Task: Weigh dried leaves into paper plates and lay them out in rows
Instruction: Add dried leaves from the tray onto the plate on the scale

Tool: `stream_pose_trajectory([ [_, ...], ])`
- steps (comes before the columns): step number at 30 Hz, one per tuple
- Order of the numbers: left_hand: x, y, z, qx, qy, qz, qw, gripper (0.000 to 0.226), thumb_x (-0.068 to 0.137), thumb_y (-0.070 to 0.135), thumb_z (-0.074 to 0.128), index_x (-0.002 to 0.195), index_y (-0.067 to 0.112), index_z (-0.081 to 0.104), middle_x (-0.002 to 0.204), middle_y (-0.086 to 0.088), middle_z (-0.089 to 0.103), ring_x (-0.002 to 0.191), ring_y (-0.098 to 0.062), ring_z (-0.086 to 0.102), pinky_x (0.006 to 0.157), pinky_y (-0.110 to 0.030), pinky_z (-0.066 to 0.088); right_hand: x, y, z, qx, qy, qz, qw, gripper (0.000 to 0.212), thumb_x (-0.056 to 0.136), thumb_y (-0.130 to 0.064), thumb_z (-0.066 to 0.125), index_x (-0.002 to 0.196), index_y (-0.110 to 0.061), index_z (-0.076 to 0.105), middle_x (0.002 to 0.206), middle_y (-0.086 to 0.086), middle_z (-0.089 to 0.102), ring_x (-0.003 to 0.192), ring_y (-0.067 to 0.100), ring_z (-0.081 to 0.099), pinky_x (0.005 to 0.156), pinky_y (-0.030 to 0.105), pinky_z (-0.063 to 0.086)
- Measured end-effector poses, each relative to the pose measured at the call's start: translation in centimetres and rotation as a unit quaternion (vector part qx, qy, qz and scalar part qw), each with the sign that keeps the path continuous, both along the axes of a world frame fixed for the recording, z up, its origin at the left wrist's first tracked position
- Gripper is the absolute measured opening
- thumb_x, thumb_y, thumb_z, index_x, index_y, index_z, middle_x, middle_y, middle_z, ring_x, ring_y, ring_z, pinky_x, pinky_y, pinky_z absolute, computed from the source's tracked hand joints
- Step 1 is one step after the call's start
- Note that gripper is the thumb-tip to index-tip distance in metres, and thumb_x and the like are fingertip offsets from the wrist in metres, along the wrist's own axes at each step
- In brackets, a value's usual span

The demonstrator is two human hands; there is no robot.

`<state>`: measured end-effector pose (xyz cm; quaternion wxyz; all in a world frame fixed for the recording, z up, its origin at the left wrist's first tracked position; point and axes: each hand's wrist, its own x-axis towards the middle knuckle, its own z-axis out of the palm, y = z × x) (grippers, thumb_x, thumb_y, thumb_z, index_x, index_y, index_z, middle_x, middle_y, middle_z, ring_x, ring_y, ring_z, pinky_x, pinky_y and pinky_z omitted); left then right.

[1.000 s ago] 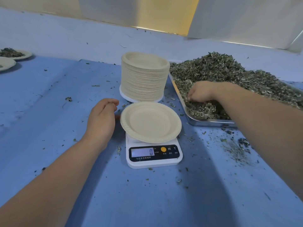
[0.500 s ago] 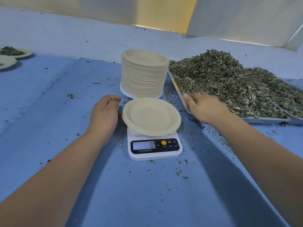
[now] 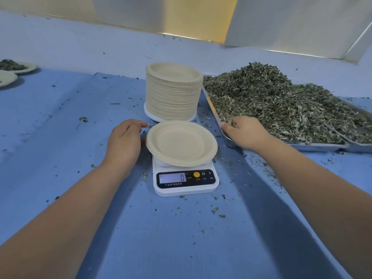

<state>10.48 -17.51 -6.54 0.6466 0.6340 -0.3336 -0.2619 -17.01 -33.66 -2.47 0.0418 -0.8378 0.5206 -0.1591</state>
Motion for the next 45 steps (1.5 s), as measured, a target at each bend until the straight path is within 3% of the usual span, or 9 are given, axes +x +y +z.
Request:
stream_pose_trajectory([
  [5,-0.2,0.0,0.1,-0.004,0.019,-0.007,1.000,0.035,0.081,0.030,0.044,0.073,0.043,0.076,0.099,0.020,0.072,0.087,0.011,0.064,0.089,-0.034,0.055,-1.0,-1.2,1.2,-0.047,-0.056,-0.021,0.997,0.049,0.105,-0.046,0.044,0.089,-0.004,0.063,0.067,0.012,0.060,0.060,0.029,0.056,0.057,0.032,0.045],
  [7,-0.2,-0.1,0.1,-0.009,0.011,-0.015,1.000,0.035,0.082,0.030,0.045,0.074,0.043,0.076,0.097,0.024,0.072,0.076,0.015,0.063,0.081,-0.029,0.051,-1.0,-1.4,1.4,-0.042,-0.042,-0.023,0.998,0.051,0.105,-0.046,0.044,0.082,-0.004,0.060,0.063,0.011,0.056,0.058,0.028,0.053,0.056,0.033,0.043],
  [12,0.0,-0.2,-0.3,-0.009,0.007,-0.011,1.000,0.032,0.080,0.031,0.046,0.076,0.038,0.077,0.109,0.016,0.073,0.074,0.011,0.063,0.092,-0.037,0.055,-1.1,-1.6,1.5,-0.095,-0.117,-0.056,0.987,0.052,0.106,-0.046,0.042,0.073,-0.008,0.054,0.060,0.010,0.052,0.053,0.026,0.049,0.050,0.034,0.037],
  [14,0.0,-0.3,-0.3,-0.008,0.006,-0.010,1.000,0.033,0.079,0.031,0.045,0.076,0.037,0.077,0.108,0.017,0.074,0.080,0.006,0.065,0.095,-0.039,0.055,-1.1,-1.8,1.6,-0.086,-0.106,-0.069,0.988,0.053,0.106,-0.047,0.040,0.065,-0.014,0.040,0.057,0.004,0.043,0.052,0.021,0.041,0.049,0.031,0.027],
  [18,0.0,-0.4,-0.2,-0.002,0.000,-0.011,1.000,0.033,0.077,0.032,0.045,0.078,0.036,0.078,0.109,0.017,0.074,0.096,-0.009,0.068,0.100,-0.044,0.054,-1.1,-2.0,1.7,-0.095,-0.091,-0.070,0.989,0.052,0.107,-0.046,0.038,0.065,-0.015,0.041,0.059,0.004,0.045,0.052,0.019,0.043,0.048,0.030,0.027],
  [29,0.3,-0.6,-0.5,-0.001,0.000,-0.011,1.000,0.033,0.078,0.031,0.047,0.080,0.034,0.079,0.109,0.017,0.074,0.116,-0.012,0.064,0.107,-0.047,0.050,-0.6,-2.1,1.5,-0.112,-0.095,-0.067,0.987,0.051,0.107,-0.047,0.037,0.070,-0.013,0.048,0.061,0.006,0.050,0.055,0.022,0.049,0.048,0.030,0.031],
  [33,0.0,-0.5,-0.3,0.004,-0.002,-0.014,1.000,0.033,0.078,0.032,0.046,0.080,0.036,0.078,0.109,0.017,0.074,0.115,-0.011,0.064,0.106,-0.047,0.050,-0.4,-2.2,2.2,-0.125,-0.163,-0.101,0.974,0.052,0.107,-0.047,0.036,0.066,-0.015,0.042,0.058,0.003,0.046,0.052,0.020,0.043,0.048,0.032,0.028],
  [38,-0.2,-0.4,-0.1,0.008,-0.008,-0.015,1.000,0.033,0.082,0.030,0.046,0.078,0.039,0.077,0.110,0.017,0.074,0.115,-0.010,0.064,0.107,-0.046,0.050,1.2,0.1,5.0,-0.223,-0.141,-0.017,0.964,0.050,0.108,-0.047,0.035,0.081,-0.014,0.060,0.066,-0.002,0.058,0.059,0.021,0.058,0.055,0.036,0.049],
  [45,-0.3,-0.1,-0.1,0.012,-0.036,-0.015,0.999,0.037,0.087,0.027,0.042,0.082,0.039,0.076,0.092,0.018,0.073,0.104,-0.017,0.067,0.093,-0.040,0.056,8.9,7.5,7.0,-0.244,-0.147,0.202,0.937,0.040,0.106,-0.042,0.041,0.074,-0.020,0.046,0.061,-0.011,0.038,0.058,0.019,0.042,0.055,0.035,0.033],
])
